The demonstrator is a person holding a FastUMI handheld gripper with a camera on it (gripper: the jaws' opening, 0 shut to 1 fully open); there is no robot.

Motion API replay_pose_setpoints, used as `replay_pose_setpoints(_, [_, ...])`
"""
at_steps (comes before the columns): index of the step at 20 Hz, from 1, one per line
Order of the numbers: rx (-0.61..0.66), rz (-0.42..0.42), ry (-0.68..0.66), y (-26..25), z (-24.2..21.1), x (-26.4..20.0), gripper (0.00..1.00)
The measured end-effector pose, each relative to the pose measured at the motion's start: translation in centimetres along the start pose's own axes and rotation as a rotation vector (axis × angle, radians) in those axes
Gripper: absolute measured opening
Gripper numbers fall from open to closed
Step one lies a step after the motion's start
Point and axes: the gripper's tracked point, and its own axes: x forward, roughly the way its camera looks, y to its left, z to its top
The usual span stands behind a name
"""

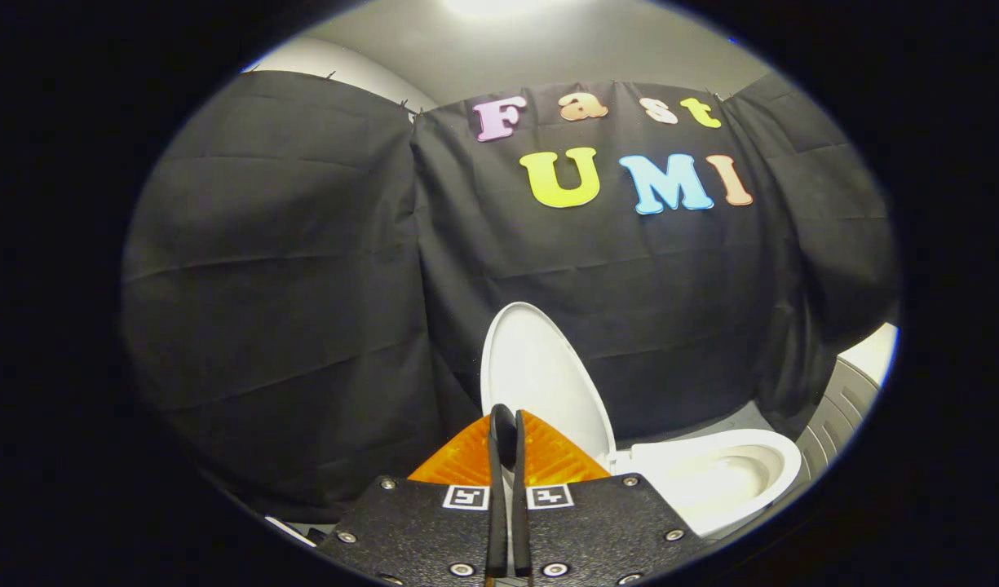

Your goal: Open the toilet lid.

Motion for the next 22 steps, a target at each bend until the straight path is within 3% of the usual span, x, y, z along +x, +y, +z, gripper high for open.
replay_pose_setpoints(3, [0.034, -0.010, 0.024, -2.2, -0.6, -0.8, 0.26])
replay_pose_setpoints(5, [0.056, 0.003, 0.010, -3.0, 0.0, -1.3, 0.54])
replay_pose_setpoints(8, [0.083, 0.097, -0.045, -2.2, 0.8, -2.4, 0.97])
replay_pose_setpoints(14, [0.033, 0.112, -0.119, -4.4, 4.0, -6.2, 0.96])
replay_pose_setpoints(22, [0.009, -0.047, -0.185, -15.2, 8.5, -9.3, 0.95])
